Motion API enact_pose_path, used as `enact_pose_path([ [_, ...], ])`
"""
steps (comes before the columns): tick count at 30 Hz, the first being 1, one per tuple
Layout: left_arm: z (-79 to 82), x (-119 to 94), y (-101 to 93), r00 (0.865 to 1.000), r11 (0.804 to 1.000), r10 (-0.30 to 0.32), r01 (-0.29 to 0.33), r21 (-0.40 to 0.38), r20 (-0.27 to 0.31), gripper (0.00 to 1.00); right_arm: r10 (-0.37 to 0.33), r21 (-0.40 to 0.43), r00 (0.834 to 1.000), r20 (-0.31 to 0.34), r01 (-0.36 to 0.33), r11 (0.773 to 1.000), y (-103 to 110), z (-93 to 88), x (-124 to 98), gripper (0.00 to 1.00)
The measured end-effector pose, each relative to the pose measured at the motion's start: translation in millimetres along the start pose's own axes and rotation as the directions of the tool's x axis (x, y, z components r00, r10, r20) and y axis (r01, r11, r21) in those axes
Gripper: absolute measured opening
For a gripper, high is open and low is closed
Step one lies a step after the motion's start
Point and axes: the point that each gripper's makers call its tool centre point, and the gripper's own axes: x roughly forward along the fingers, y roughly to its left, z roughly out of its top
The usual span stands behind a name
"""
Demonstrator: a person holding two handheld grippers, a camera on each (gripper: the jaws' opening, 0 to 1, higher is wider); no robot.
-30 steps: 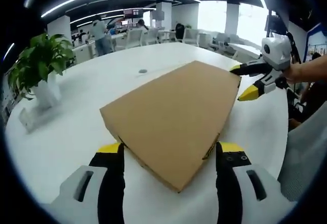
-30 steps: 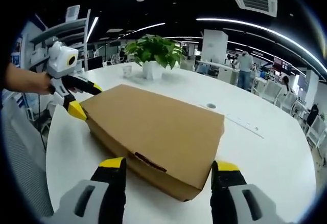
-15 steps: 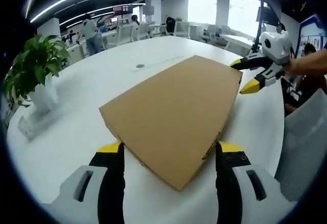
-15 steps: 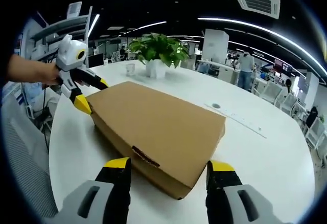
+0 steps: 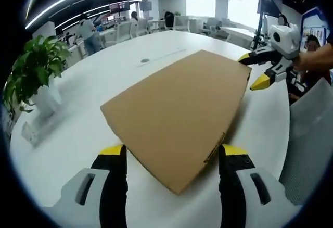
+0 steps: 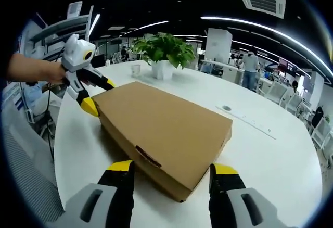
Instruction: Operate the shoe box by opening the lid, removing the specified soft item, and placing it in the target area until the item is outside and the box remains undamaged.
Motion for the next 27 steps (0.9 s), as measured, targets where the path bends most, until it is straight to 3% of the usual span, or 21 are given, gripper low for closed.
enact_pose_path([
  [15, -20.3, -21, 19.2, 0.999, 1.000, -0.004, 0.004, 0.012, -0.036, 0.70, 0.035, -0.018, 0.999, 0.012, -0.035, 0.999, 37, 5.0, 4, 0.52],
  [27, -26.7, -35, 11.5, 0.999, 1.000, -0.017, 0.018, 0.017, -0.050, 0.69, 0.050, -0.013, 0.999, 0.016, -0.050, 0.999, 52, 6.3, 1, 0.49],
])
